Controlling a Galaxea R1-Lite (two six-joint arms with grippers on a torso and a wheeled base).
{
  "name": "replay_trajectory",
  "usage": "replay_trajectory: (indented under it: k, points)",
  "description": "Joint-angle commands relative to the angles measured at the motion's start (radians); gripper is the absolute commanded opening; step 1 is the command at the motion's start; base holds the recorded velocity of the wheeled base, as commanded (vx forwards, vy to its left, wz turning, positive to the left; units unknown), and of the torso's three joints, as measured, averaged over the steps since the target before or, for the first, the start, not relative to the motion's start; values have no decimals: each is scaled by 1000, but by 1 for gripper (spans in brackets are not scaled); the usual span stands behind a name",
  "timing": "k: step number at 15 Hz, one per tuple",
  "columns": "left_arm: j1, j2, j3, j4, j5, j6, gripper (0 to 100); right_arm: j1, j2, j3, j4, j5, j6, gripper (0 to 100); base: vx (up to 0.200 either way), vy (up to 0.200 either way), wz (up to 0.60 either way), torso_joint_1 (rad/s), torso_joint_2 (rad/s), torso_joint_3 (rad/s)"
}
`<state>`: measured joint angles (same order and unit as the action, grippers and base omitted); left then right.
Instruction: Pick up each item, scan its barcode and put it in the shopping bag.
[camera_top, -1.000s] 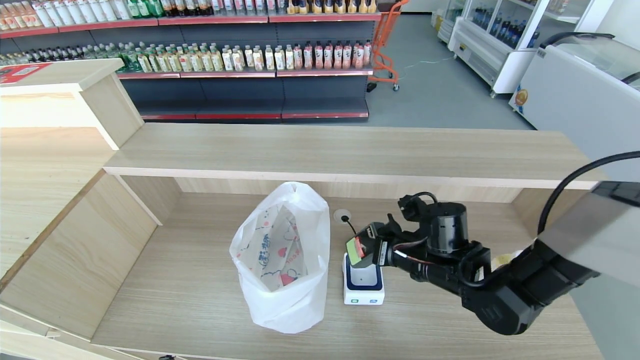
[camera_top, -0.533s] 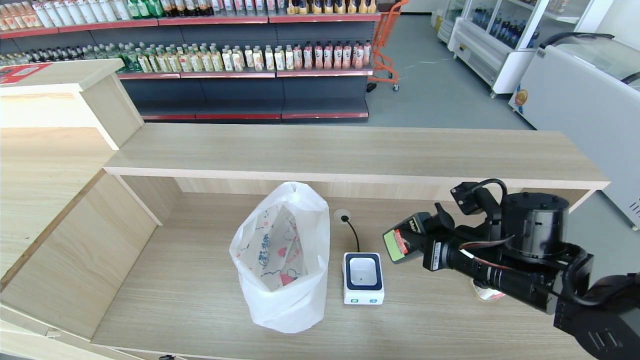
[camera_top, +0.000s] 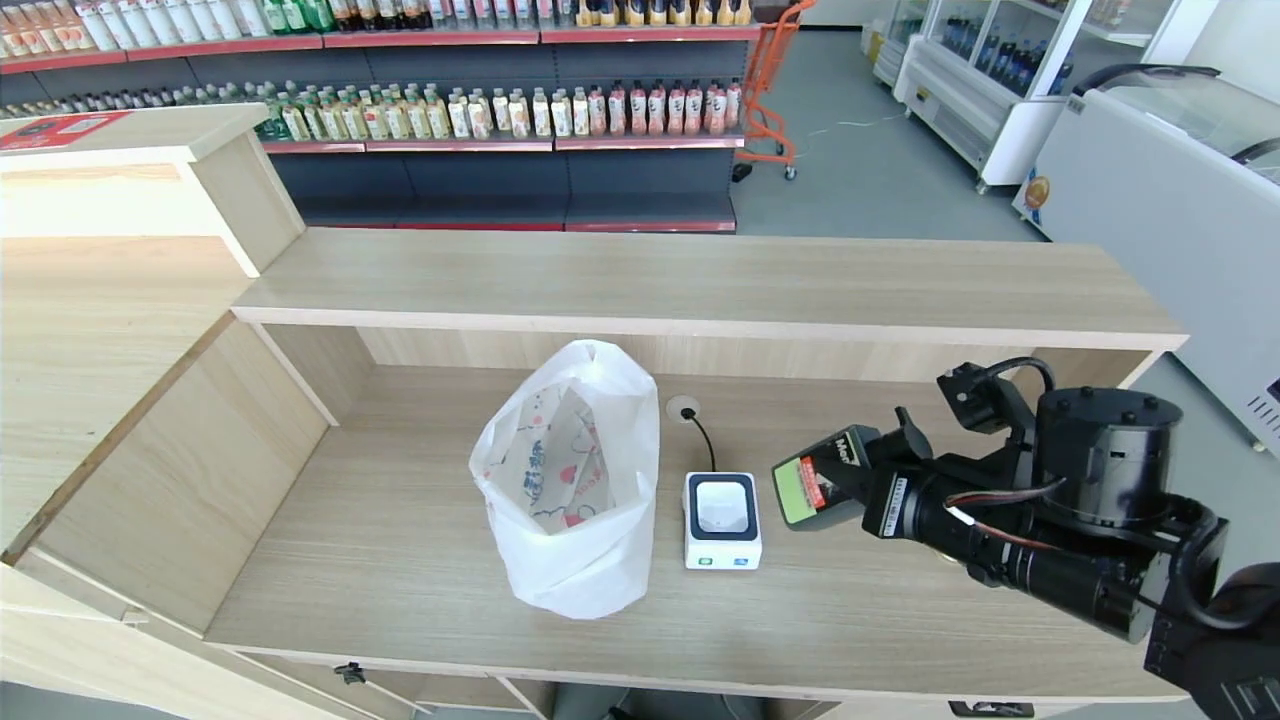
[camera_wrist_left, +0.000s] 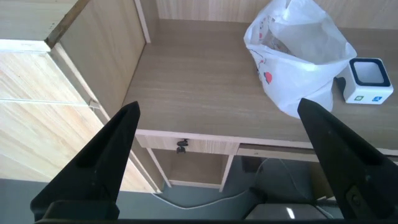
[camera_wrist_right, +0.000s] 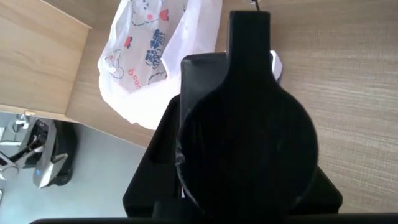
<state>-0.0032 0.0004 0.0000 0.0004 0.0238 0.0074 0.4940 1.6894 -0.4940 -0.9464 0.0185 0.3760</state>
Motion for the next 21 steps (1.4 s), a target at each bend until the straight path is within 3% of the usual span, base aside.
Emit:
replay_trajectory:
  k: [1, 6, 10, 16, 21]
  points:
    - [0, 0, 0, 0, 1, 0, 100, 0, 0, 0, -2, 0, 1, 0, 0, 0, 0, 0, 0, 0]
    - [0, 0, 0, 0, -1, 0, 100, 1, -7, -5, 1, 14, 123, 0, 0, 200, 0, 6, 2, 4]
    - [0, 0, 0, 0, -1, 2, 100, -2, 53, -67, 5, 12, 133, 0, 0, 200, 0, -1, 7, 2]
    - [0, 0, 0, 0, -1, -1, 100, 20, 296, -459, 215, -28, 43, 0, 0, 0, 0, 0, 0, 0]
    - [0, 0, 0, 0, -1, -1, 100, 80, 521, -683, 238, -101, -144, 0, 0, 0, 0, 0, 0, 0]
